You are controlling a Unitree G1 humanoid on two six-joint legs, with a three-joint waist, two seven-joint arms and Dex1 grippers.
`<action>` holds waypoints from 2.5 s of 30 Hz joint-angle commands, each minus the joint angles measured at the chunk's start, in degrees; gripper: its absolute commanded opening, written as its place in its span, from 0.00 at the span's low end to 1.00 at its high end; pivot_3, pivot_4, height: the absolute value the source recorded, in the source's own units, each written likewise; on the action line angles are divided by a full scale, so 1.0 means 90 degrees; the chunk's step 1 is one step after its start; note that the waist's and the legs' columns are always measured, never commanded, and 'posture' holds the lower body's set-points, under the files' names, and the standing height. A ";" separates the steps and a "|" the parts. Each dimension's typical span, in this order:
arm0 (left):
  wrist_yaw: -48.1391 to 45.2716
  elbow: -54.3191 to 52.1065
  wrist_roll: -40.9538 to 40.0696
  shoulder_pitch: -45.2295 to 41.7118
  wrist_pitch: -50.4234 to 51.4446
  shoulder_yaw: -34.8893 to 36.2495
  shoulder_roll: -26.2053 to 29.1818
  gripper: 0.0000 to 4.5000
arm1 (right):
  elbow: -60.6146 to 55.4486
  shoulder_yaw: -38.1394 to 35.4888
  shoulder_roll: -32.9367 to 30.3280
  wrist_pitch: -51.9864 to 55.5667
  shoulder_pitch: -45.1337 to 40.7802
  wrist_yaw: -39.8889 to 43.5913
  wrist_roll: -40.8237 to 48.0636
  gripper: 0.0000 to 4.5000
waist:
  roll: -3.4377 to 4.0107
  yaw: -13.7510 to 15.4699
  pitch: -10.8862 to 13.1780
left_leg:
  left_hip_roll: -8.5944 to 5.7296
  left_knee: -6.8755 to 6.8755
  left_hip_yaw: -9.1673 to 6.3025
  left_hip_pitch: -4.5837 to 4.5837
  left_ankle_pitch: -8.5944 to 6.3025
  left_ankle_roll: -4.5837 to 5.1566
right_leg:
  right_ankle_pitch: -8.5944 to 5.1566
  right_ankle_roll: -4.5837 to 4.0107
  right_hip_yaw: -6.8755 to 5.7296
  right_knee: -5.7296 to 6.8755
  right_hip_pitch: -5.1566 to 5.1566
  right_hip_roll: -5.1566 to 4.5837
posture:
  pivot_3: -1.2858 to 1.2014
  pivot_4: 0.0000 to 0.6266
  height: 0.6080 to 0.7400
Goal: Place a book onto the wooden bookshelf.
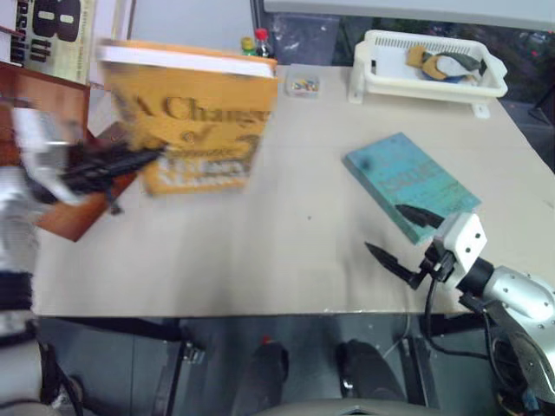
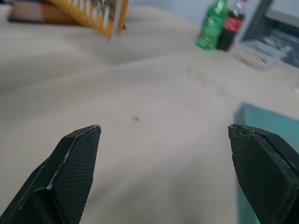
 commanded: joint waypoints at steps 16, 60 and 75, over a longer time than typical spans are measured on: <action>0.9428 0.1138 -0.4352 -0.2756 0.5705 0.0021 -0.5977 0.01 | -0.2094 -0.1375 -0.0050 0.1588 0.1106 -0.1400 -0.0106 1.00 | -0.0006 -0.0070 0.0001 | -0.0044 0.0023 -0.0005 0.0016 0.0001 0.0001 | 0.0001 0.0000 0.0018 0.0022 0.0008 0.0007 | 0.52 0.24 1.00; 0.7251 0.5557 -0.0753 -0.4777 0.3346 0.1841 -0.6802 0.98 | -0.2253 -0.0753 -0.2238 -0.0797 0.3384 -0.4254 0.1213 1.00 | -0.0028 0.0174 -0.0002 | -0.0082 0.0006 -0.0013 -0.0026 -0.0011 0.0022 | 0.0003 0.0013 0.0015 -0.0094 0.0029 -0.0015 | 0.52 0.24 1.00; 0.7049 0.6869 -0.0093 -0.5600 0.2593 0.2833 -0.6378 0.98 | -0.2253 -0.0628 -0.2357 -0.0787 0.3234 -0.4419 0.1263 1.00 | -0.0026 0.0181 -0.0003 | -0.0087 -0.0008 -0.0011 -0.0017 -0.0011 0.0021 | 0.0005 0.0016 0.0016 -0.0096 0.0030 -0.0021 | 0.52 0.24 1.00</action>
